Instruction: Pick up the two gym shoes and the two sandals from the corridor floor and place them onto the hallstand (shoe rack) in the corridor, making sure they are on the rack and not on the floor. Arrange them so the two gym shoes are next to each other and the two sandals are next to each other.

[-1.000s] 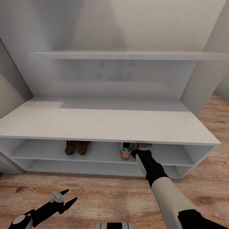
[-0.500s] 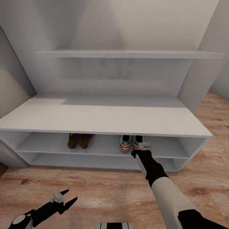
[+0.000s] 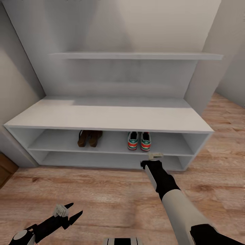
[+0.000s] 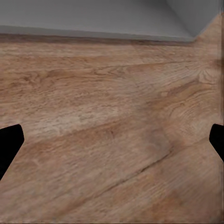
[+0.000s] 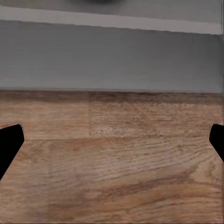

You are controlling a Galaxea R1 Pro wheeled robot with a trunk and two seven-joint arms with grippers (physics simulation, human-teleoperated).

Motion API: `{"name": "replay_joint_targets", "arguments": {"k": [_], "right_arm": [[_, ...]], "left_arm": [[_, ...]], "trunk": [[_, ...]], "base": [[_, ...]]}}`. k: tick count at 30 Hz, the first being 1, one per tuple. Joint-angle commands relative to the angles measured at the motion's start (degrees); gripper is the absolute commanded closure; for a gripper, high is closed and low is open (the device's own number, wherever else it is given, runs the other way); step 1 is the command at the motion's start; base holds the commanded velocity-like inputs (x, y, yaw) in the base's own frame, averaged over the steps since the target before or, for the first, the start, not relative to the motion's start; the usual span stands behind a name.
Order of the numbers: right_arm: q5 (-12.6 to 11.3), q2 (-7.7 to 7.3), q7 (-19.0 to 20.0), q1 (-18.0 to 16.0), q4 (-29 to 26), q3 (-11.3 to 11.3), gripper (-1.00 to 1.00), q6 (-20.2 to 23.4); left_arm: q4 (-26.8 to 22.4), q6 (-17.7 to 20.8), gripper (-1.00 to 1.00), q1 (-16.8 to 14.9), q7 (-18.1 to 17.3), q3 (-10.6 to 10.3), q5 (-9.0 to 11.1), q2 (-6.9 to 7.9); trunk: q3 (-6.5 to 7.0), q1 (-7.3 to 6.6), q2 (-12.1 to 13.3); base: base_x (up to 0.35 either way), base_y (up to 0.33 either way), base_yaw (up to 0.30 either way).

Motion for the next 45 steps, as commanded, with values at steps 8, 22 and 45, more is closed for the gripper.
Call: {"name": "replay_joint_targets", "arguments": {"k": [8,22,45], "right_arm": [[0.09,0.00,-0.23,-0.02,0.17,0.16,-1.00,0.37],[0.10,0.00,-0.27,-0.01,2.68,0.18,-1.00,0.07],[0.03,0.00,0.20,0.11,19.56,0.33,-1.00,-17.33]], "left_arm": [[0.06,-0.26,-1.00,-0.03,-0.21,0.09,0.09,0.02],[-0.02,-0.39,-1.00,0.27,-0.07,0.20,0.17,0.10],[0.05,-0.15,-1.00,0.39,0.13,0.29,0.18,0.25]], "trunk": [[-0.04,-0.05,-0.02],[-0.04,-0.05,-0.02],[4.24,-3.32,5.69]], "base": [[-0.336,0.000,0.000],[-0.107,0.000,0.000],[-0.001,0.000,0.000]]}}
